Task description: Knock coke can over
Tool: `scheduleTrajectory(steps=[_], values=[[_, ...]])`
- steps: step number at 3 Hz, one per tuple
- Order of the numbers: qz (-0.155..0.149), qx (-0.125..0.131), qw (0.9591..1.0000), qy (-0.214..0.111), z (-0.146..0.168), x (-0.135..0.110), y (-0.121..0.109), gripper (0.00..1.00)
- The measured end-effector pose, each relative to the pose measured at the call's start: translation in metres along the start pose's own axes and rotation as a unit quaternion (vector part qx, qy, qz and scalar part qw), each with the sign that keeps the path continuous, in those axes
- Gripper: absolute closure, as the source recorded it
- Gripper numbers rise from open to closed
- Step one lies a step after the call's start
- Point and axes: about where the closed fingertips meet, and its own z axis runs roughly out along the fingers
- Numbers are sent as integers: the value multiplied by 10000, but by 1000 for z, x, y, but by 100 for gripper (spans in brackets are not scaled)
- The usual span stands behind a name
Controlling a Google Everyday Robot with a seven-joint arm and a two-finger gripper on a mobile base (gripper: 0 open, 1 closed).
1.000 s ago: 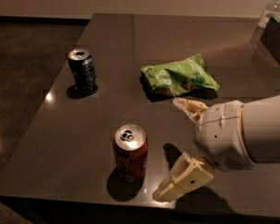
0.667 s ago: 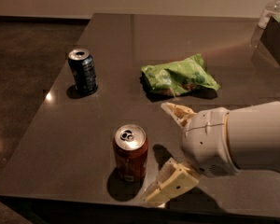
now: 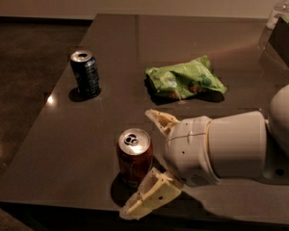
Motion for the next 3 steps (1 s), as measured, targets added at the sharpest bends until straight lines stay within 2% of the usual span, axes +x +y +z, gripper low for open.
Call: scheduleTrajectory(steps=[1, 2, 3], values=[[36, -113, 9998, -136, 11, -9, 0, 19], [147, -135, 9997, -170, 9, -10, -9, 43], [224, -75, 9996, -161, -7, -13, -20, 74]])
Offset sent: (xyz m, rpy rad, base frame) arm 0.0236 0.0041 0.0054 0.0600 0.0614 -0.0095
